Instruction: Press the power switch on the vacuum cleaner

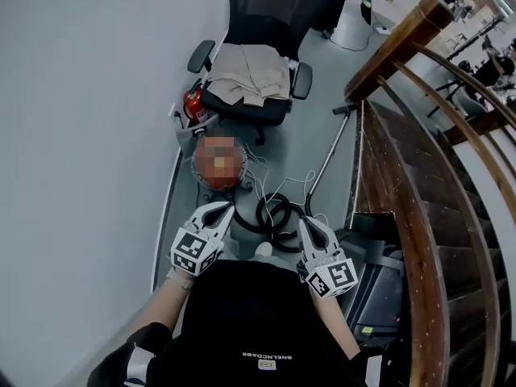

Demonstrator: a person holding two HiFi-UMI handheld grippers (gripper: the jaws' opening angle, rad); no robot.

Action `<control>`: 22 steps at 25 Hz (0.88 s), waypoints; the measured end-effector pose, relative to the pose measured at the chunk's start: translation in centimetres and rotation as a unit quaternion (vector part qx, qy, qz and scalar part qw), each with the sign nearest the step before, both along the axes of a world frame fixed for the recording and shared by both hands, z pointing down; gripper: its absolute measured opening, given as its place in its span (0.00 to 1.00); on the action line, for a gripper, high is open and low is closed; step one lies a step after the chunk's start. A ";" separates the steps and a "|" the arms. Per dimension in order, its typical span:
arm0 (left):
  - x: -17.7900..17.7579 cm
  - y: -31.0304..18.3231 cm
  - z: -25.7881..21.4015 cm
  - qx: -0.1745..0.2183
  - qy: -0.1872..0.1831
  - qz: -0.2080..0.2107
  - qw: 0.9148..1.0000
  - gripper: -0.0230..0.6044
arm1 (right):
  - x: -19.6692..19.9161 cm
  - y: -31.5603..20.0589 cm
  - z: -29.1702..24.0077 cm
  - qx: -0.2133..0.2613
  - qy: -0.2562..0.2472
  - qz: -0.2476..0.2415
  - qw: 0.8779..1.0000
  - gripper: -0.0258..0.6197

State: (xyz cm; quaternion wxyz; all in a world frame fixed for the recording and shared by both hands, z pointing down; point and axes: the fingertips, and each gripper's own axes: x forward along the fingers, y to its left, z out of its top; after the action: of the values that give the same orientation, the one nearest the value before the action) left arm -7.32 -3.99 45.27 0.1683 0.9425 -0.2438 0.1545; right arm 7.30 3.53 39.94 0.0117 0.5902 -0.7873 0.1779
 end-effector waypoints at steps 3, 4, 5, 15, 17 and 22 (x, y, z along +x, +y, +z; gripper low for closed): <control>-0.1 -1.9 1.9 -0.014 -0.014 0.004 1.000 0.06 | -0.3 -0.8 0.3 -0.009 0.000 0.008 1.000 0.09; -0.2 -2.5 2.6 -0.018 -0.019 0.006 1.000 0.06 | -0.4 -1.0 0.4 -0.014 0.000 0.011 1.000 0.09; -0.3 -3.1 3.4 -0.022 -0.025 0.008 0.999 0.06 | -0.5 -1.1 0.6 -0.019 -0.001 0.015 1.000 0.09; -1.8 -9.6 12.5 -0.053 -0.097 0.006 0.994 0.06 | -0.7 -1.9 3.4 -0.065 0.004 0.058 0.996 0.09; -1.9 -10.6 14.8 -0.057 -0.118 0.012 0.991 0.06 | -0.9 -2.0 3.9 -0.073 0.003 0.065 0.995 0.09; -2.0 -13.2 21.3 -0.069 -0.170 0.028 0.983 0.06 | -1.5 -2.6 5.5 -0.099 0.003 0.070 0.993 0.09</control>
State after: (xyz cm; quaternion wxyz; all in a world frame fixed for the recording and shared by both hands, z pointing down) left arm -9.37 -17.19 66.60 0.1844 0.8950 -0.2312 0.3338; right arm 5.82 0.93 45.42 0.0605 0.6405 -0.7223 0.2536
